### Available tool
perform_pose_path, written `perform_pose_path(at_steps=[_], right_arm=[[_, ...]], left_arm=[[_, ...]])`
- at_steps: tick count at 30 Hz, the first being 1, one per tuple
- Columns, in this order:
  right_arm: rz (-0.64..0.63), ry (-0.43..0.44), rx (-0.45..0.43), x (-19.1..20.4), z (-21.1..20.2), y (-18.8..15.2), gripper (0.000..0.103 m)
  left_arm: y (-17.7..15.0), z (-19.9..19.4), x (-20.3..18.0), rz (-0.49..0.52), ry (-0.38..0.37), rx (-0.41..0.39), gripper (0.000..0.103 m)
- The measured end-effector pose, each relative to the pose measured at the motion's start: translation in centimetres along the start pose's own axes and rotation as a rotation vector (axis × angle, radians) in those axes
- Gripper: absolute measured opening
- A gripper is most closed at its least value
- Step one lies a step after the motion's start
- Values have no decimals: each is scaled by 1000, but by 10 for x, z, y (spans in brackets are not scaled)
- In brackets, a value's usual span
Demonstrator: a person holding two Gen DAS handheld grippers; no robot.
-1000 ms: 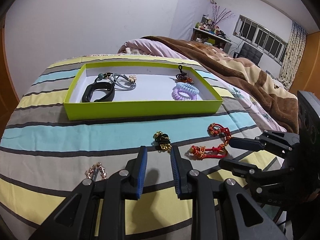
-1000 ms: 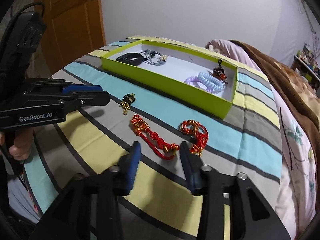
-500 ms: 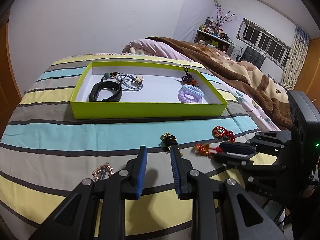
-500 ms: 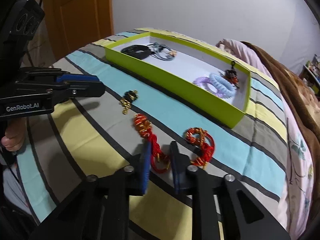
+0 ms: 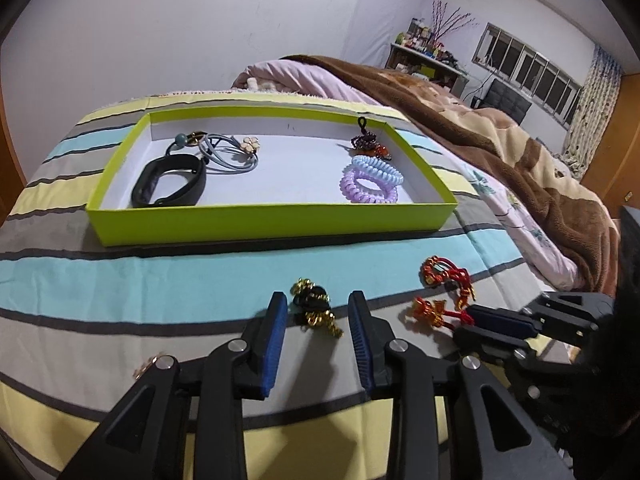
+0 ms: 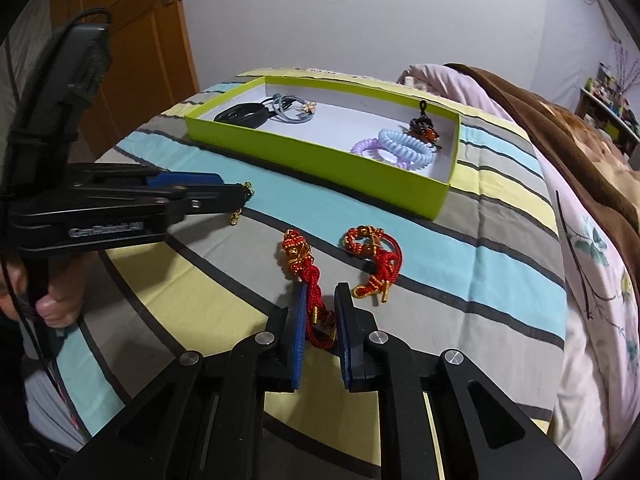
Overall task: Organize jewelry
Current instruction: 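Grasp the black-and-gold beaded charm with the left tool while the right tool holds the tassel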
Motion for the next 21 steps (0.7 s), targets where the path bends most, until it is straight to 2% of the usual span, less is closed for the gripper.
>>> perform_pose_path(at_steps=[6, 8, 13, 21], right_arm=[[27, -4, -14, -3, -4, 0, 14], [36, -6, -20, -4, -6, 0, 14], [60, -7, -42, -3, -13, 2, 14], [106, -4, -92, 0, -27, 11, 14]], left_arm=[[-3, 7, -10, 55, 70, 14, 31], [-4, 7, -11, 68, 89, 16, 19], [-7, -3, -10, 71, 86, -4, 18], [-2, -31, -10, 72, 59, -79, 17]])
Point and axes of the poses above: each gripper's, at about its wrist camera, not at the fingertips, and z roughly the way its jaws point, x to its left, y to its top, the point moved 5 cm from there along z, roughly the way its jaws point, and after that the axes turned 2 degrees about z, right-handed, at the moved point
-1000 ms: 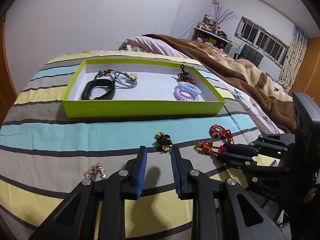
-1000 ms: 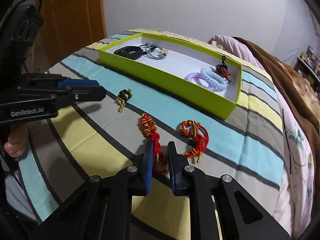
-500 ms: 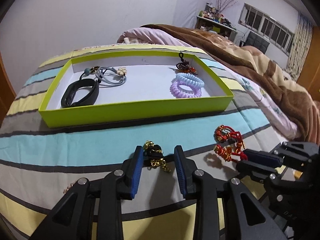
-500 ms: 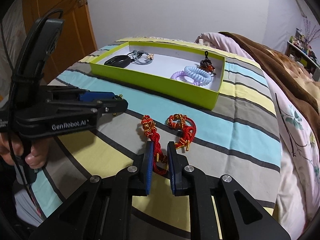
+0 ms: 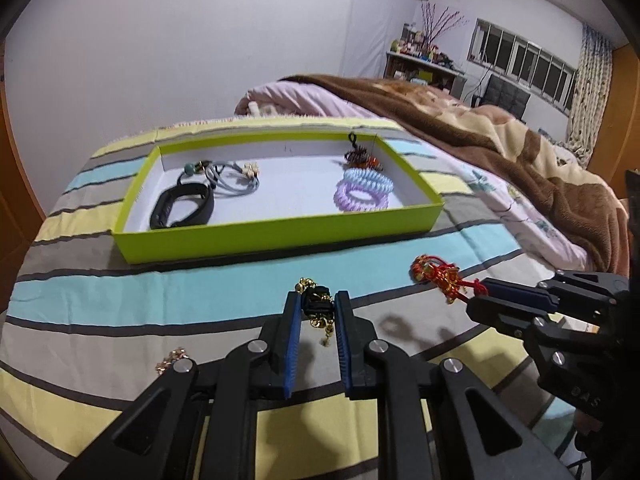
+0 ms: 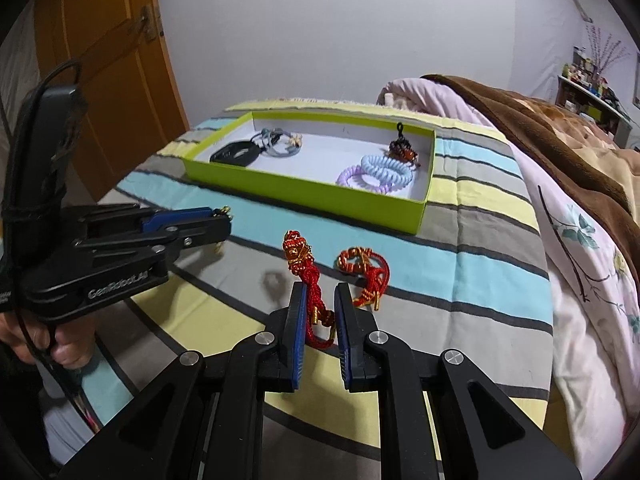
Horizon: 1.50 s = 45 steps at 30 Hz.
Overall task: Organize jewelry
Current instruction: 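Grasp the black-and-gold beaded charm with the left tool while the right tool holds the tassel, then carry the black charm with the left tool while the right tool carries the tassel into the box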
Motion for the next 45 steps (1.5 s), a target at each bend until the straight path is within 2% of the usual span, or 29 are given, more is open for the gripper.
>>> perform_pose_path(at_steps=[7, 20, 29, 45], right_arm=[[17, -4, -38, 3, -7, 16, 14], [-6, -20, -72, 3, 5, 57, 14], [6, -39, -66, -6, 42, 93, 14], [65, -64, 20, -32, 123, 128, 14]], left_arm=[[16, -17, 8, -8, -7, -61, 17], [50, -6, 25, 5, 19, -97, 17], [71, 21, 40, 7, 24, -94, 17], [72, 69, 59, -32, 26, -17, 17]])
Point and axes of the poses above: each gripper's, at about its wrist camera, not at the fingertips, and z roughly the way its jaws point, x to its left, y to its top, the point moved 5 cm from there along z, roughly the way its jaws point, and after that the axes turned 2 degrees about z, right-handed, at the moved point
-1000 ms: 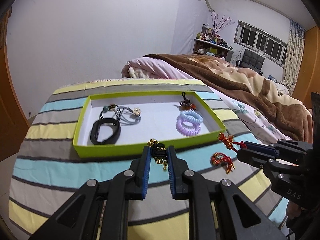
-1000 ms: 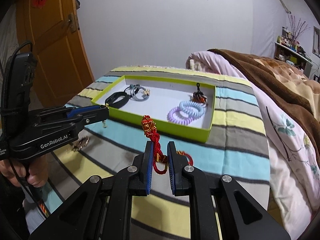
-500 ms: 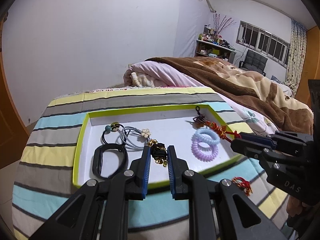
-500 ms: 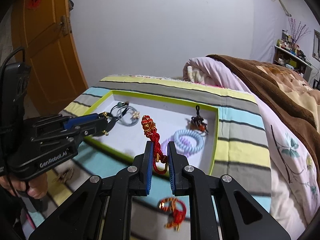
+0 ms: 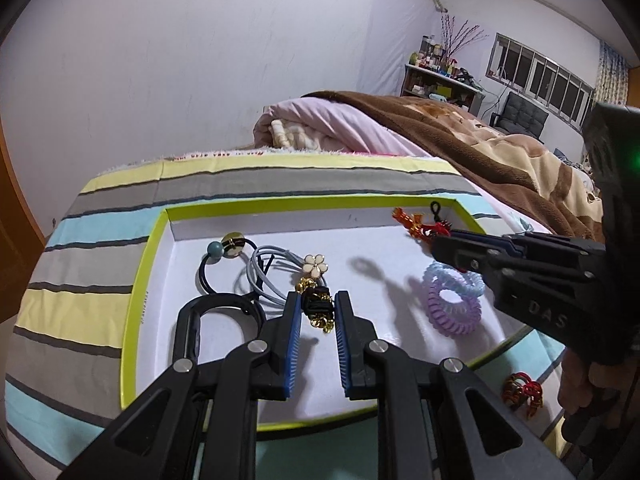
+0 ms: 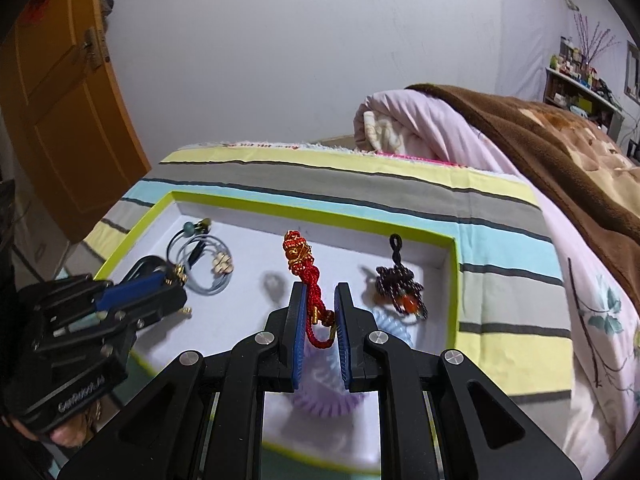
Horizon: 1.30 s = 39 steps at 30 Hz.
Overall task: Organize jewelry
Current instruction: 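Carry the black charm with the left tool while the right tool carries the tassel into the box, then open the left tool while the right tool opens, releasing both charms in the box, then withdraw both tools and move them over the rose-gold hair clip and red knot charm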
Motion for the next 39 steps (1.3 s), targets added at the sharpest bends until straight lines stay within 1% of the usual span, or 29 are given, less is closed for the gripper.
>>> perform_pose_path(at_steps=[7, 12, 16, 18, 19, 26, 29, 35, 39], right_arm=[[15, -13, 52, -3, 25, 3, 14], [15, -7, 80, -3, 31, 0, 15], [11, 0, 71, -2, 24, 0, 17], [9, 5, 57, -1, 17, 1, 26], [8, 9, 49, 0, 13, 0, 29], [7, 27, 4, 7, -23, -8, 29], [7, 31, -16, 9, -42, -17, 29], [1, 32, -54, 14, -83, -43, 29], [5, 30, -79, 19, -111, -64, 29]], left_arm=[[-5, 14, 3, 2, 9, 55, 18], [-6, 15, 3, 1, 2, 60, 18], [-5, 12, 4, -6, -3, 66, 21], [-5, 9, 4, -13, -4, 63, 23], [-5, 7, 4, -15, -1, 60, 23], [-6, -18, 3, -16, 4, 35, 23], [-9, -36, -2, -7, 7, 14, 23], [-21, -72, -11, -1, 8, -35, 23], [-36, -97, -18, 8, 14, -66, 23]])
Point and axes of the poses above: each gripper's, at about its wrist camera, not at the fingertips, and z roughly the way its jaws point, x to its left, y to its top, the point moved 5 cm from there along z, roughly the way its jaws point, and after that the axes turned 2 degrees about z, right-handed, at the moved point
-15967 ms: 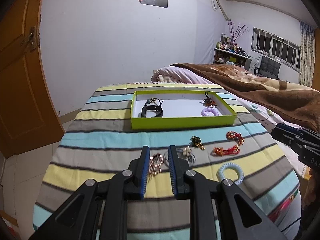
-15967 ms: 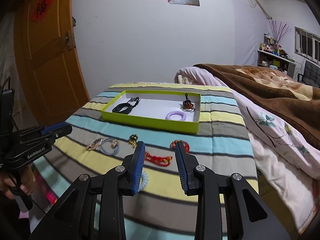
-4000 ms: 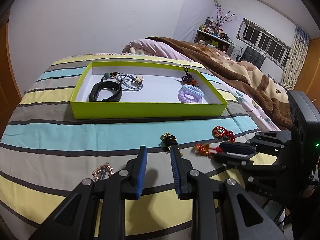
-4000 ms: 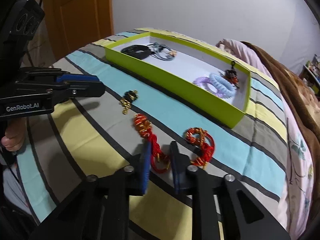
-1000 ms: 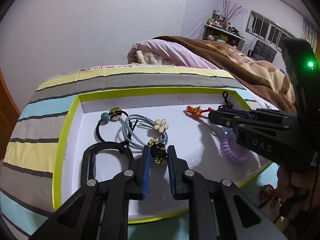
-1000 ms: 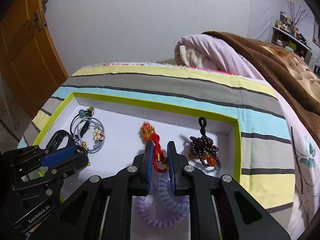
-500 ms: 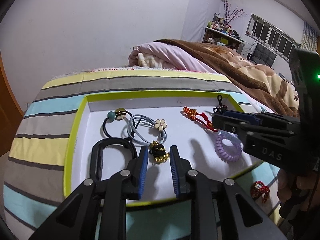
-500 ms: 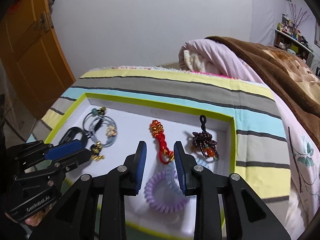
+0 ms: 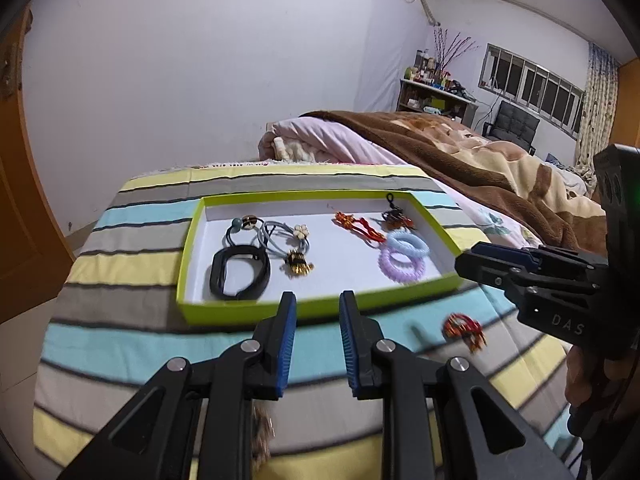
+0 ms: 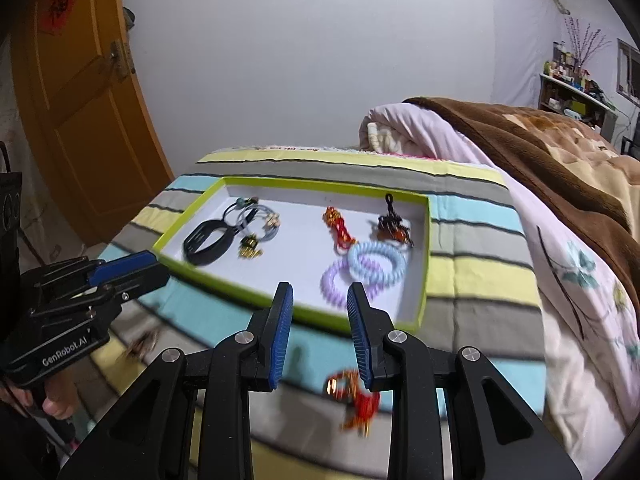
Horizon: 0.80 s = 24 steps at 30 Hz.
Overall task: Organize jewelry
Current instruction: 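Withdraw both tools and move them over the rose-gold hair clip and red knot charm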
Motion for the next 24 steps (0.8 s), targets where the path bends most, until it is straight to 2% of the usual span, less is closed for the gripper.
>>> perform_pose_path(at_steps=[13, 24], right_arm=[[-3, -27, -36, 11, -62, -57, 29], [1, -40, -37, 11, -78, -81, 29]], left_arm=[[-50, -62, -13, 21, 18, -43, 23], [-79, -85, -9, 9, 57, -61, 23]])
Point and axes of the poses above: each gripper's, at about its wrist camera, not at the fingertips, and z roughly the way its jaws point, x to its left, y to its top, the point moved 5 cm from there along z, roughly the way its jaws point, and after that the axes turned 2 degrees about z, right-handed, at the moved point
